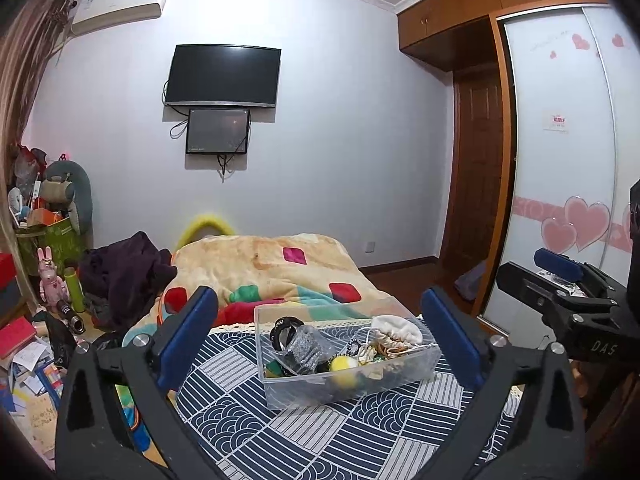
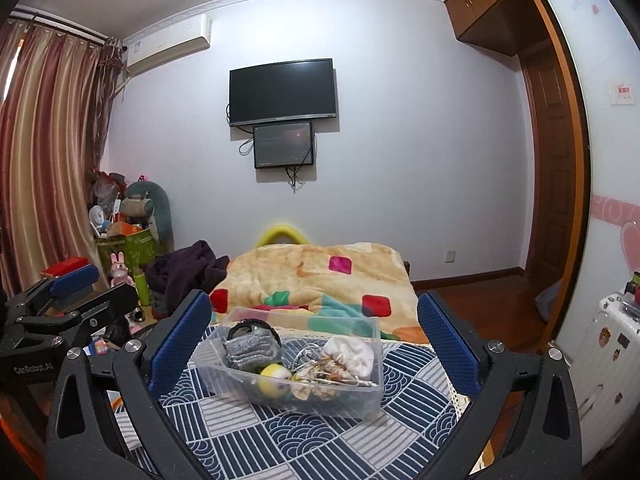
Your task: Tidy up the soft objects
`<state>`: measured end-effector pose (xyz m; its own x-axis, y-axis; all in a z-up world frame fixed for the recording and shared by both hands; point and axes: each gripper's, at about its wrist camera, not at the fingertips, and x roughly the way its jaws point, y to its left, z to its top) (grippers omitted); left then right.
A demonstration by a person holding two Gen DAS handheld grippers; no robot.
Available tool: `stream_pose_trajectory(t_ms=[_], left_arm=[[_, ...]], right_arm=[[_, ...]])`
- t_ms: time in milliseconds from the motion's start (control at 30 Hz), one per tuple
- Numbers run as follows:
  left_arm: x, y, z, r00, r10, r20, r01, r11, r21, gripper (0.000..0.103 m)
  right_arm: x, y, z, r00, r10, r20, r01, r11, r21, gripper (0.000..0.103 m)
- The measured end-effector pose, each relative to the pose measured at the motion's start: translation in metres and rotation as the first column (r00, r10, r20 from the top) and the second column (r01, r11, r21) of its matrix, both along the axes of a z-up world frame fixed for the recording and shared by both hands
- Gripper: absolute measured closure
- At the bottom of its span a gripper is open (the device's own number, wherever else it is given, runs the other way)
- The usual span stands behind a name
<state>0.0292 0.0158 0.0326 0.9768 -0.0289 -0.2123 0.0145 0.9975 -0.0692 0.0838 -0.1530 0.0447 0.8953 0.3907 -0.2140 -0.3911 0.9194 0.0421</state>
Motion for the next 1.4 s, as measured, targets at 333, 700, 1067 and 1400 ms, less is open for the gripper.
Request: stream_pose_trajectory(t_ms=[333, 700, 1067, 1400], left_arm=[[-0.0027, -0.0038, 0.0014, 1.000, -0.005, 0.007, 0.005, 1.000, 0.007, 0.000], [-0.0047, -0.0035, 0.0041, 1.000, -0.008, 0.007, 0.008, 1.000, -0.001, 0.000], [-0.0055, -0.0040, 0.0049, 1.000, -0.008, 0.006, 0.008, 1.000, -0.004, 0.000], [-0.0066, -0.0015, 0.0065, 1.000, -0.015, 0.003, 0.015, 1.000, -0.020, 0.000]], right_arm=[[-0.0002, -0.0012, 0.0029, 1.000, 0.002, 0.001, -0.002, 1.000, 0.004, 0.000], [0.0002, -0.0023, 0.0051, 1.000, 0.003, 0.001, -0.003, 1.000, 0.007, 0.000], [0.0000, -0.0020, 0.0075, 1.000, 0.002, 0.003, -0.002, 1.000, 0.011, 0.000], [-0.0007, -0.0017, 0.0098, 1.000, 0.003, 0.007, -0.003, 1.000, 0.012, 0.000]])
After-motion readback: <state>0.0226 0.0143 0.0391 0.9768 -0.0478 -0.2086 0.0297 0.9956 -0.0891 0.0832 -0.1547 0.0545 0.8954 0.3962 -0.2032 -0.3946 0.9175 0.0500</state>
